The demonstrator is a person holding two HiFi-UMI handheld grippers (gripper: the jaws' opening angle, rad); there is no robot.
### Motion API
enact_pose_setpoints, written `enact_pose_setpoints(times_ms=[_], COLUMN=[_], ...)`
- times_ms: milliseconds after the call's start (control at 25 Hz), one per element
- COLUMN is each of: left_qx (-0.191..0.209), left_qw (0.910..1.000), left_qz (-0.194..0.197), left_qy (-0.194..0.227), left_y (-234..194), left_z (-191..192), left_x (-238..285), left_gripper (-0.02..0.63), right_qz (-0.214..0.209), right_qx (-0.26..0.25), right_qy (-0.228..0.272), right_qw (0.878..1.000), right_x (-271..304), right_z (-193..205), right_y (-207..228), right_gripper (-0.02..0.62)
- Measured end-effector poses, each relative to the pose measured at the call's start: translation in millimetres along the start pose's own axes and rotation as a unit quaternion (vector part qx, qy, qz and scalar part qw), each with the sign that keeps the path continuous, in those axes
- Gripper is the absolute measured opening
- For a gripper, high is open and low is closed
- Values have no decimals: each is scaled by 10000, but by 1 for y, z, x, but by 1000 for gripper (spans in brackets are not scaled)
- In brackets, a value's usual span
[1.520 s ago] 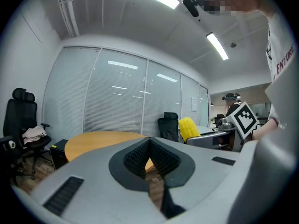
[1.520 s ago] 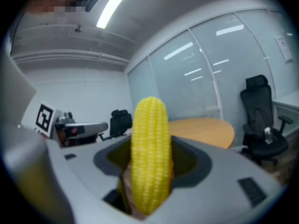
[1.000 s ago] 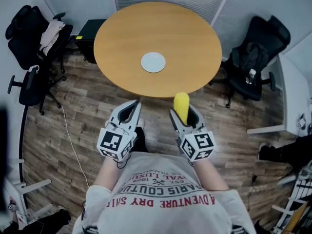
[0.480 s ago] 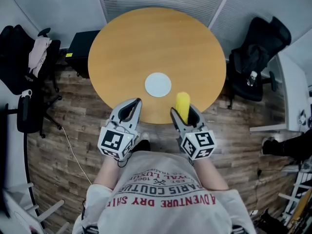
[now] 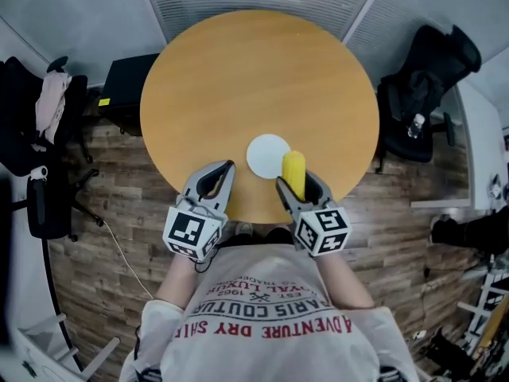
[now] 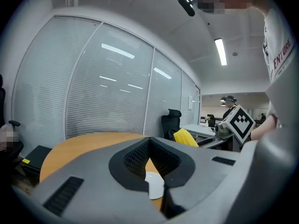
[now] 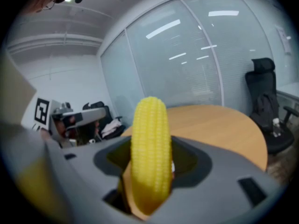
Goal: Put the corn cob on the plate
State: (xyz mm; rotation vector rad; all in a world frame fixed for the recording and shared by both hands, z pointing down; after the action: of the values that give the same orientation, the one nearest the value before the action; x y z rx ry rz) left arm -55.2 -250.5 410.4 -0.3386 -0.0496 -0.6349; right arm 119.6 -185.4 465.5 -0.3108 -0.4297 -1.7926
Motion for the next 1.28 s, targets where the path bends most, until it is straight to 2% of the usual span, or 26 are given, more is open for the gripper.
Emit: enact_pose_setpoints(times_ms=[560,880,1280], left_qx=[-134,-280,-570], left_qw=[9981,9952,9895], left_qz=[-416,-734,-1093], left_qy=[-429,-588,-755], left_y=[-37,-54,-66], left_z=[20,36,54], left_x=[47,60,74], left_gripper=[32,32,32], right_qz=[-463,-1029,-1394], right_qx=[-325,-445,-623], right_qy=[-1101,-1778,-2544], right_qw=[9923,9777,9550], right_x=[76,124,165], right_z=[23,51,88], right_y=[39,46,58], right_gripper=[267,267,267])
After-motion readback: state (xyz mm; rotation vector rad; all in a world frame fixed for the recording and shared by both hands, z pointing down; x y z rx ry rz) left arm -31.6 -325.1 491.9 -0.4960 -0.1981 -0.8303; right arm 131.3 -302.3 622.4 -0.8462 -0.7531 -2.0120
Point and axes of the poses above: the fingertips, and each gripper's own axes: x forward along the fingers, y to its right, z out of its underside, the point moved 5 cm from there along -x, backward along the fingers, and after that the axes turned 10 degrees about -x, right-handed, at the moved point
